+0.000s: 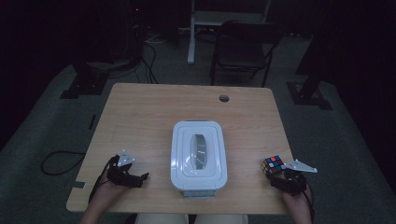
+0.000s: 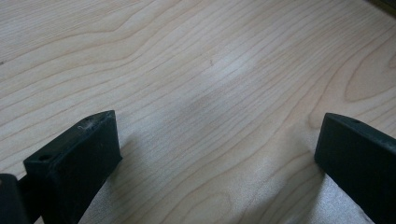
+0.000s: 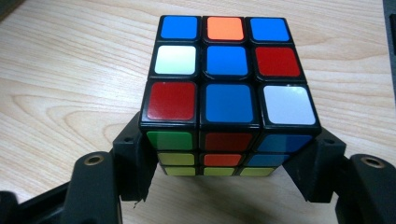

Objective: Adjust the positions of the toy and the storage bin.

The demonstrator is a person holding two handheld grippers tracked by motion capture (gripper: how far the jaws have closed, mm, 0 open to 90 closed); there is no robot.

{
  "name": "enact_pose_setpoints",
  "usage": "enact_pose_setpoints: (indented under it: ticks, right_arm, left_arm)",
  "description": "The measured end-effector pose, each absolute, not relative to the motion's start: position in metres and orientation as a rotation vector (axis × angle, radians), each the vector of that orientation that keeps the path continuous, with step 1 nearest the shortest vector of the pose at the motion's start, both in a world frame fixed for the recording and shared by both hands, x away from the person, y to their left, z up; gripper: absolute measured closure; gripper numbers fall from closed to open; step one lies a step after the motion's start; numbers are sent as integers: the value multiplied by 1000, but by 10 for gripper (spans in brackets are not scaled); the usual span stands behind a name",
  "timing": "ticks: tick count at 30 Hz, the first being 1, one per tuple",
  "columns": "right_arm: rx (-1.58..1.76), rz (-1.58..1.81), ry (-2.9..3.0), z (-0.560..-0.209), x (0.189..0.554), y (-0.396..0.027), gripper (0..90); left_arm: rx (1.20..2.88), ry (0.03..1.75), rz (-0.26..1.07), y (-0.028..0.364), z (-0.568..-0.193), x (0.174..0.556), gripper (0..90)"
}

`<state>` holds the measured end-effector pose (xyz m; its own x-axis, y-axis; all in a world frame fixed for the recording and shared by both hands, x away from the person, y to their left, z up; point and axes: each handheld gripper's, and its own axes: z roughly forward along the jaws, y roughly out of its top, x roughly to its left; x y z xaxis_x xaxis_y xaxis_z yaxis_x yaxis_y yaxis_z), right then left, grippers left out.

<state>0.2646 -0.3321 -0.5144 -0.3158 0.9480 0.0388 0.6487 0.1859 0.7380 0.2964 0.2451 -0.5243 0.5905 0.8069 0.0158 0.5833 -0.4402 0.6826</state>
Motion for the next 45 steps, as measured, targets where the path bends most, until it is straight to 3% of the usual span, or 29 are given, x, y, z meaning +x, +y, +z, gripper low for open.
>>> enact_pose_setpoints:
  ticks: [9,15,26,45]
  right_arm:
    - [1503,967,2034,-506,265,-335,304]
    - [1439,1009,1982,-478,269,-333,272]
    - [1317,1082,2019,-451,291,-301,215]
    - [1251,1129,2151,-470,313,-245,176]
  left_arm:
    - [2179,1097,453,245,-524,296,8]
    - [2180,1097,453,245,-524,296,9]
    - [2180,1097,453,245,-524,296,8]
    - [2180,1097,453,245,-524,296,8]
